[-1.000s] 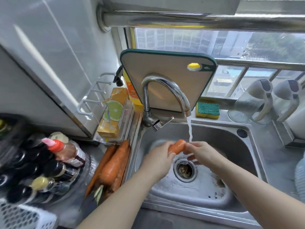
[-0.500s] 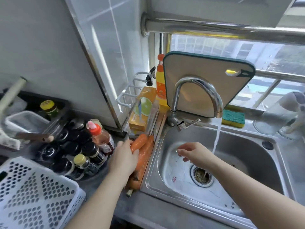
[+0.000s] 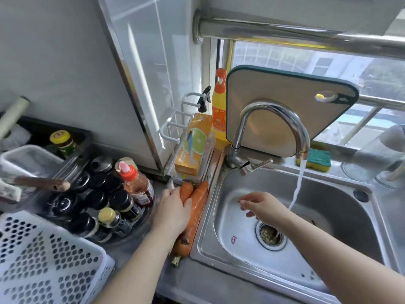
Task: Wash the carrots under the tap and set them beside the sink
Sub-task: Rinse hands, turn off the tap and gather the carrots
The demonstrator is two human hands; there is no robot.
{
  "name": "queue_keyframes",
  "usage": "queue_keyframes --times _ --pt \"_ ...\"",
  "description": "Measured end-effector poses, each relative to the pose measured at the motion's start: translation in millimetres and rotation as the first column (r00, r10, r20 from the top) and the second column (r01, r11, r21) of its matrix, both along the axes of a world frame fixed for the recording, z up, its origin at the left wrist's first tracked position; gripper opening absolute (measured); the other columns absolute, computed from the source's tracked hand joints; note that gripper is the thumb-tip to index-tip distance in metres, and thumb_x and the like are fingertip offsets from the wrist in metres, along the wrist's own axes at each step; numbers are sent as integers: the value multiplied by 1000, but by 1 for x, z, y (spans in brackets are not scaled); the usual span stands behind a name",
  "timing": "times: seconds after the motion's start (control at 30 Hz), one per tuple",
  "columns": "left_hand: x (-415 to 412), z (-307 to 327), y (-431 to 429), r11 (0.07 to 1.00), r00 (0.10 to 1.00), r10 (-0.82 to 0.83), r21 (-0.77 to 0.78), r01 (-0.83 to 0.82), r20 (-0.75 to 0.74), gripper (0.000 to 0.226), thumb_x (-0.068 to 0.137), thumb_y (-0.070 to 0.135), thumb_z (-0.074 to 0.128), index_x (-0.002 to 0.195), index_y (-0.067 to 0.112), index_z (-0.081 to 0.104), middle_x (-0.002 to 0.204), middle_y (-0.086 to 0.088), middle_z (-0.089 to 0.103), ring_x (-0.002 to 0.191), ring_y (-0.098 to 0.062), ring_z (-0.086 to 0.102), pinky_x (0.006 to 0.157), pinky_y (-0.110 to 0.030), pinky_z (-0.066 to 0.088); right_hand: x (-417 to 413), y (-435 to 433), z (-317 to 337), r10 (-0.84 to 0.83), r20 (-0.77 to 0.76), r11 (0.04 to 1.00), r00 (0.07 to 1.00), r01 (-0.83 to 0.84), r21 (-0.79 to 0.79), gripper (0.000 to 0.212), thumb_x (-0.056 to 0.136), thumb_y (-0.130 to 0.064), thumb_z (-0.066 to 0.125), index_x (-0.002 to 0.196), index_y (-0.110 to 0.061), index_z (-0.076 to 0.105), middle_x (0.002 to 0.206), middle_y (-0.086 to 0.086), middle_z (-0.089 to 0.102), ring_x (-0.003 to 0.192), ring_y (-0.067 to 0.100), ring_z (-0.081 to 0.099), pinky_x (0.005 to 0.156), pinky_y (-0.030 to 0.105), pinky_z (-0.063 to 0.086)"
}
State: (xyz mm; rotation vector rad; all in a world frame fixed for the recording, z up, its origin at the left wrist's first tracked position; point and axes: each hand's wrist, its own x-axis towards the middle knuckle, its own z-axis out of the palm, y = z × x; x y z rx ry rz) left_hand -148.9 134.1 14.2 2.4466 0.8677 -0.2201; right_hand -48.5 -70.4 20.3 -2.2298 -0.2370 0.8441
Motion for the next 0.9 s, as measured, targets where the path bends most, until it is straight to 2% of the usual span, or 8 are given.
queue_keyframes --times 0.13,0.23,0.33,0.53,0.67,0.73,0.8,0.9 --pt "18 23 -31 973 961 -202 153 174 191 38 95 36 44 132 27 48 132 5 46 120 -19 48 102 -38 39 10 -16 -7 -217 18 974 976 215 70 14 93 -19 56 103 -16 66 93 3 71 77 15 67 67 25 48" --pt "50 21 -63 951 925 -292 -29 307 243 18 94 30 50 101 23 65 106 5 64 97 -15 59 85 -31 47 19 -35 -6 -480 -36 847 876 474 242 16 93 -13 57 90 -4 70 73 8 68 61 16 60 59 23 50" --pt "86 13 -101 889 908 -351 -222 400 230 28 95 32 48 77 19 65 77 7 65 80 -15 62 76 -29 49 27 -55 0 -608 -67 732 791 591 341 24 92 -18 60 72 -6 67 59 6 62 48 11 53 53 22 45" --pt "130 4 -173 695 833 -477 -461 552 278 31 96 16 41 78 11 65 80 -5 68 76 -18 60 80 -34 51 37 -90 11 -634 2 715 773 585 384 39 96 -23 50 67 -2 66 62 14 66 59 24 61 58 32 45" --pt "143 1 -186 606 922 -290 -697 383 254 23 96 19 47 90 9 67 73 -5 68 65 -11 66 70 -21 54 41 -113 12 -651 131 738 748 582 343 42 98 -22 46 66 -4 66 57 0 63 51 3 56 59 17 45" --pt "150 -2 -178 678 944 -250 -657 330 215 25 94 30 47 95 17 68 80 1 70 79 -10 66 70 -16 49 43 -119 9 -660 124 730 741 593 340 40 99 -21 45 68 -6 66 59 -1 62 49 -2 54 54 10 42" --pt "157 -4 -162 793 930 -300 -485 368 214 31 100 31 39 110 19 65 106 3 67 104 -15 59 84 -22 41 46 -121 5 -662 80 719 746 601 349 39 99 -21 46 68 -8 66 62 0 63 56 3 58 58 12 45" --pt "164 -6 -143 847 910 -341 -344 406 234 40 102 26 35 138 15 48 140 0 51 129 -18 44 100 -25 33 49 -121 1 -648 36 724 760 601 338 37 98 -22 47 68 -12 66 63 0 64 60 8 59 58 15 45"
